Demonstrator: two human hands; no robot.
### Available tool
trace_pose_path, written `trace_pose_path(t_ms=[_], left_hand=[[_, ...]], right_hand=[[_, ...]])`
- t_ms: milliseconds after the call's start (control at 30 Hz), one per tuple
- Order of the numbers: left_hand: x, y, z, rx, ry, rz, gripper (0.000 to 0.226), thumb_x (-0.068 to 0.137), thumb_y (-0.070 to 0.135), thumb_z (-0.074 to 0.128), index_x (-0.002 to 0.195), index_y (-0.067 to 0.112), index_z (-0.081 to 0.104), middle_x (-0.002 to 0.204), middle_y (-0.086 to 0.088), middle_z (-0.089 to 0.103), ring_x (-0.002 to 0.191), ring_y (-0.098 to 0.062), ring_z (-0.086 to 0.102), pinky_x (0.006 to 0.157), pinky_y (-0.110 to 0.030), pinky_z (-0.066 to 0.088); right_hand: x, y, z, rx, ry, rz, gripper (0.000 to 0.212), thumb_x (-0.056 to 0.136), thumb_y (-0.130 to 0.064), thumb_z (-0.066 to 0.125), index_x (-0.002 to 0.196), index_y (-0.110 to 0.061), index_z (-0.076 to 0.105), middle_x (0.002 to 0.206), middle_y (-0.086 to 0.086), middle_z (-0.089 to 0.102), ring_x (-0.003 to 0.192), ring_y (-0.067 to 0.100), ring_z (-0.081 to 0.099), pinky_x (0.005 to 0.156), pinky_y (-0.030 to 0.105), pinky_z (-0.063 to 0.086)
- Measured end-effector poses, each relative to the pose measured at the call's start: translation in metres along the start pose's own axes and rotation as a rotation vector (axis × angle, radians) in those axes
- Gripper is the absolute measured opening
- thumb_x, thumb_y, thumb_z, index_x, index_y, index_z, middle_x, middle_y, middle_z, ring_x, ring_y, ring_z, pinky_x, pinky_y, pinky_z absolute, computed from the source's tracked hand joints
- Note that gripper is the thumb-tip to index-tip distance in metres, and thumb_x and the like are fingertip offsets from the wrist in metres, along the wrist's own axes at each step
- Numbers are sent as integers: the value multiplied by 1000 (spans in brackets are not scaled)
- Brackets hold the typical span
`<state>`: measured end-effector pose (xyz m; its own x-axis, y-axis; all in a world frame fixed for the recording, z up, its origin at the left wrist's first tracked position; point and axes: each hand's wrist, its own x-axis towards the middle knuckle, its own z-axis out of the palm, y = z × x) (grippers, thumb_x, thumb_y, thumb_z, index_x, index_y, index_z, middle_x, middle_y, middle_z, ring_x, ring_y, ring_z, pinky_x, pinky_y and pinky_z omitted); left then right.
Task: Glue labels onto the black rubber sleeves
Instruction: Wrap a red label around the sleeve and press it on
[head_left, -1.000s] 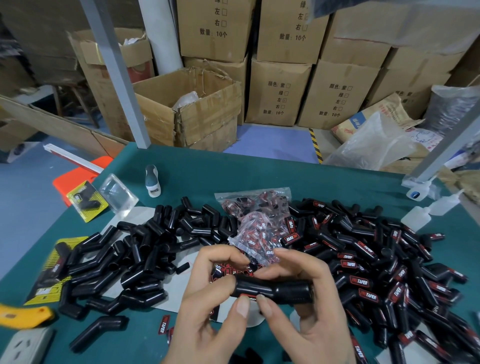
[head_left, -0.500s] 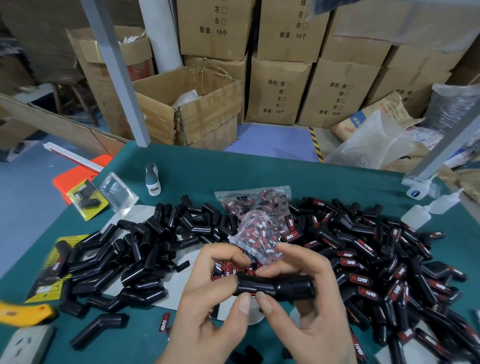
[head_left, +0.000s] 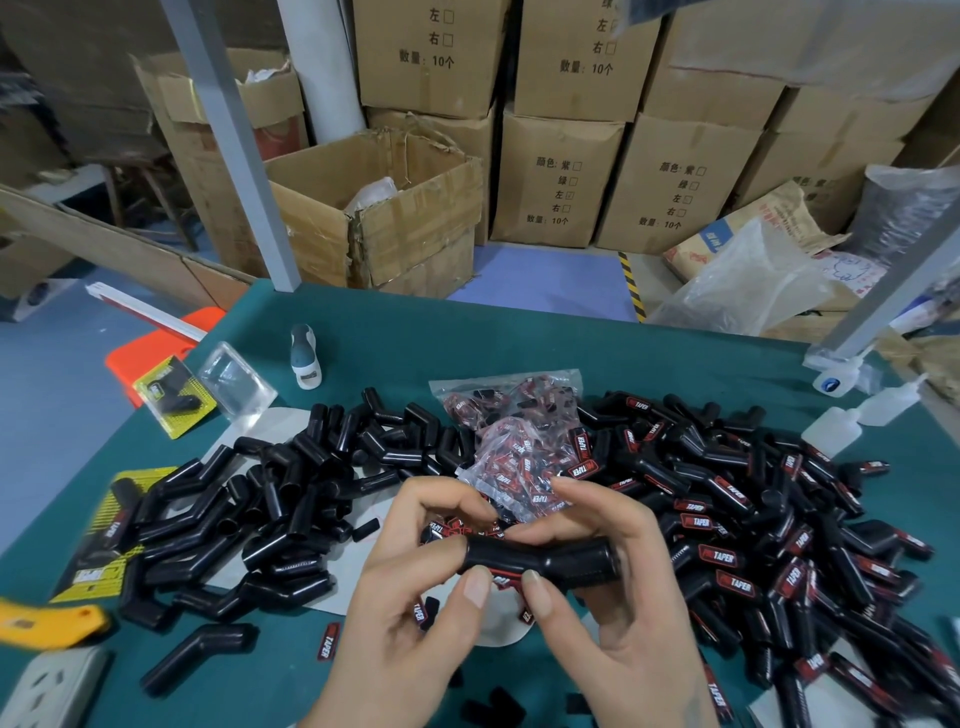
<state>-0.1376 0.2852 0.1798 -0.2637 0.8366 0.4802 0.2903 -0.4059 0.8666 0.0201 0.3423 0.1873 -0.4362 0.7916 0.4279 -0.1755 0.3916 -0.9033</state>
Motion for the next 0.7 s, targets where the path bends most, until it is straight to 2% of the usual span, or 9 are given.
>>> trace_pose_path(t_ms=[200,367,500,700], left_hand=[[1,-3,0,62,36,28,25,95,22,56,82,8,73,113,3,55,103,-23,58,85,-24,45],[1,-3,3,48,101,22,13,92,24,64,87,17,73,113,5,56,103,-27,59,79,-42,50],[0,-5,5,-15,122,-15,12,92,23,64,85,19,74,111,4,56,103,-26,59,86,-34,51],[1,-4,6,-118,120,-115,14,92,29,67,84,30,78,110,5,58,100,-18,60,80,-26,51]], right_hand=[[2,-3,-1,-28,36,55,54,88,-21,73,137,-39,56,112,3,75,106,20,72,92,24,56],[2,-5,3,-49,31,73,58,86,-19,72,136,-42,55,111,0,76,106,17,72,91,20,55],[2,-4,4,-49,31,65,56,87,-21,71,136,-43,55,111,-2,76,105,15,72,90,19,55],[1,-1,5,-31,47,116,54,89,-27,71,137,-44,54,114,3,75,105,23,72,90,24,55]])
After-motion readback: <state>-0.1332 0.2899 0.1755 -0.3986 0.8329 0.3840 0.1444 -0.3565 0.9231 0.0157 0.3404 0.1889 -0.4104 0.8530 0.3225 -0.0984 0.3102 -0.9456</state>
